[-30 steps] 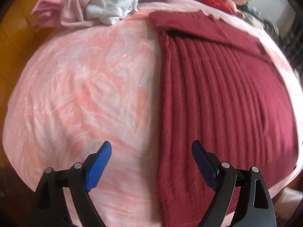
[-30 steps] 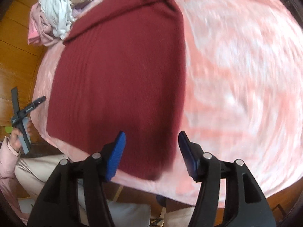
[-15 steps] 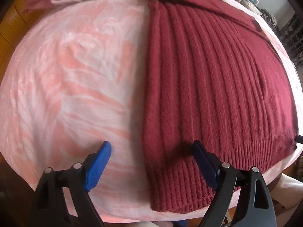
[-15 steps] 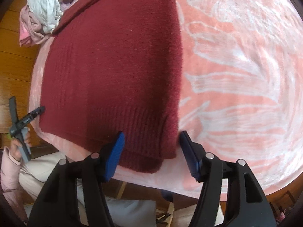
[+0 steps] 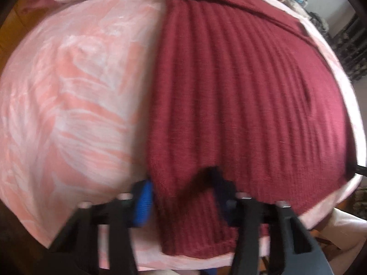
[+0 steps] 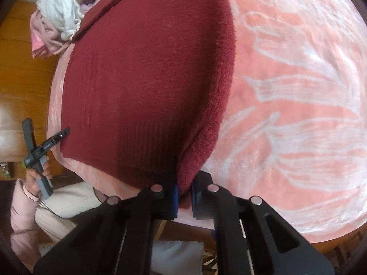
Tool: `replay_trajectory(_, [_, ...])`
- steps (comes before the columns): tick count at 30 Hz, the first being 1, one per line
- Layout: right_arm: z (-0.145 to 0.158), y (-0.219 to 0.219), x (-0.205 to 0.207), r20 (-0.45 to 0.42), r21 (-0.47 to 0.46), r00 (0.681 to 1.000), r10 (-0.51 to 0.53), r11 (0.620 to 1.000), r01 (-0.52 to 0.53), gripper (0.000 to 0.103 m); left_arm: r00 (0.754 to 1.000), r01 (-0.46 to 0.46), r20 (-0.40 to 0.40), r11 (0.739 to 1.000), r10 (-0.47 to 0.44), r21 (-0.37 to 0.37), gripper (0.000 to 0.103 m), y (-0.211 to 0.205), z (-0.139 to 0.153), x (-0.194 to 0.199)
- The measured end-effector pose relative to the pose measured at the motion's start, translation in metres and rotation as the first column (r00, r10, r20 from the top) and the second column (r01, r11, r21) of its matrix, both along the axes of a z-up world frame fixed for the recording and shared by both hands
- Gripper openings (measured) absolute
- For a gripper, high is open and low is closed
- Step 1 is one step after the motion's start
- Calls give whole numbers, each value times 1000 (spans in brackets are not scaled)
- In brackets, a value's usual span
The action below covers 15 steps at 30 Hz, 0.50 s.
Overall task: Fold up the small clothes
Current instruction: 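Grasp the hem with the left tool while the right tool grasps the hem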
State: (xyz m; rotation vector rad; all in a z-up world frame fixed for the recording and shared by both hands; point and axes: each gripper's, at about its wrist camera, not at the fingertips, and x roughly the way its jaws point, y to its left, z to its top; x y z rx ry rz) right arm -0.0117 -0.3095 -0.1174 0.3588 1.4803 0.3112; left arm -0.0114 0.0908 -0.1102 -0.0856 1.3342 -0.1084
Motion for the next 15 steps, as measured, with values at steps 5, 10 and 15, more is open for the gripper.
replay_trajectory(5, [6,-9,0,12,31,1000,-18,999,17,6,1000,-12,-3,999,12,-53,13,-3,4,-4])
replay_trajectory(10, [21,-13,3,49,76,998,-32,997,28,6,997,-74,-9,985,73,-154,12,13,23,-1])
replay_trajectory(15, [38,-17,11,96,115,994,-45,993,34,6,997,-67,31,974,76,-218,12,13,44,2])
